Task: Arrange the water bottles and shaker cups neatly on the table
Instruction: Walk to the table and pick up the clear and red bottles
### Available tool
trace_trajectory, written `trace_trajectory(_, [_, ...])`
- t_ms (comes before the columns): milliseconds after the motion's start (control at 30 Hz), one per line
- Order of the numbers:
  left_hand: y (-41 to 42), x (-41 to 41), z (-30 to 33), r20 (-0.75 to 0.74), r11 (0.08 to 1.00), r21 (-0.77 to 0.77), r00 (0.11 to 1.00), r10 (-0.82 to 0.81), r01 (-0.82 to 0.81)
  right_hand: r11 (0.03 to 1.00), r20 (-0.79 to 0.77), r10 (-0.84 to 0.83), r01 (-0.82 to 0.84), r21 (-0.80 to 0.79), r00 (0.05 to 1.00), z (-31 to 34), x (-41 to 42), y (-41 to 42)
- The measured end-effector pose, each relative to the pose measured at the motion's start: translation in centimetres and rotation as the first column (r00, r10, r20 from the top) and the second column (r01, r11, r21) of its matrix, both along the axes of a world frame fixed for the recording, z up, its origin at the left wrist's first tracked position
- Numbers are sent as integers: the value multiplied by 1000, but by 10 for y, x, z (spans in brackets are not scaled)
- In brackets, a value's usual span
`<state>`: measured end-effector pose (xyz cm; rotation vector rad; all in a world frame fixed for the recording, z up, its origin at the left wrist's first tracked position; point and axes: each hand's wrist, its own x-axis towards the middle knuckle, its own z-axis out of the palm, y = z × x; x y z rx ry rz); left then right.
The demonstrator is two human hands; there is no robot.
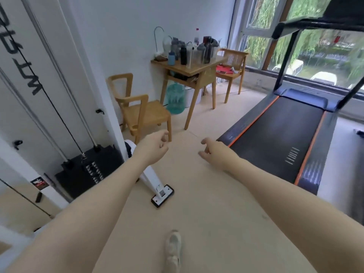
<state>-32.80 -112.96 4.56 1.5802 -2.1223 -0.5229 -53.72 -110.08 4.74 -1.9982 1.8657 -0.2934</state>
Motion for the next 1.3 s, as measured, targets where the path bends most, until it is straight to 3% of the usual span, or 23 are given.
trace_trajectory(167, [-160, -24, -8, 61, 998, 6, 996, -58, 58, 999, 35, 12, -13, 43, 999, -5, -13, -155])
trace_trajectory(333, [-330, -71, 29, -17, 996, -30, 996, -82, 81, 996, 121, -83, 85, -11, 989, 21, -64, -310])
trace_trajectory(500, [-471, -135, 22, -150, 991, 64, 983, -103, 114, 976, 204, -218, 209, 65, 954, 7, -128, -435])
trace_trajectory(700, [-644, -213, -4, -99, 975, 147, 983, -154, 167, 938, 271, -344, 321, 128, 899, -23, -203, -608])
trace_trajectory(867, [-794, -263, 33, -82, 987, 40, 985, -154, 157, 955, 258, -297, 286, 77, 920, 16, -254, -773])
trace_trajectory(1033, [-917, -291, 72, -163, 994, -42, 981, -107, 102, 974, 289, -222, 226, 21, 931, 57, -273, -908])
trace_trajectory(1300, [-1112, -344, 45, -173, 991, -73, 977, -127, 115, 989, 267, -145, 151, 1, 953, 24, -312, -1092])
